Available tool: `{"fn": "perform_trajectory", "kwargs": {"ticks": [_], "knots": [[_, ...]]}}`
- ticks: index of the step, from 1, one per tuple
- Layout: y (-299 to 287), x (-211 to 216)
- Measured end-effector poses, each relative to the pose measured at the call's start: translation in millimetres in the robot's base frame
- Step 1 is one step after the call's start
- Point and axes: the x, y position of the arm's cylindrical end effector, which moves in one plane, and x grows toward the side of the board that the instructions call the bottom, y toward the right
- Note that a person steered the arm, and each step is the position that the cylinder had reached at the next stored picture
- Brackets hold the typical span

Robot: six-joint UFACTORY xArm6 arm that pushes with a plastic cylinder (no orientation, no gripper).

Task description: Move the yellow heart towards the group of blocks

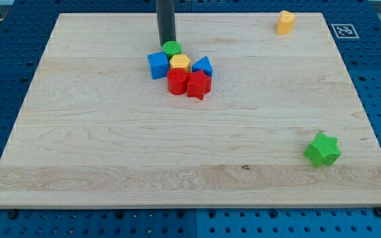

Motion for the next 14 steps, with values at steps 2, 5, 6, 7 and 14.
{"fn": "perform_trajectory", "kwargs": {"ticks": [2, 5, 6, 7, 14], "knots": [[69, -55], [236, -102], [278, -103], [285, -64], [194, -36]]}}
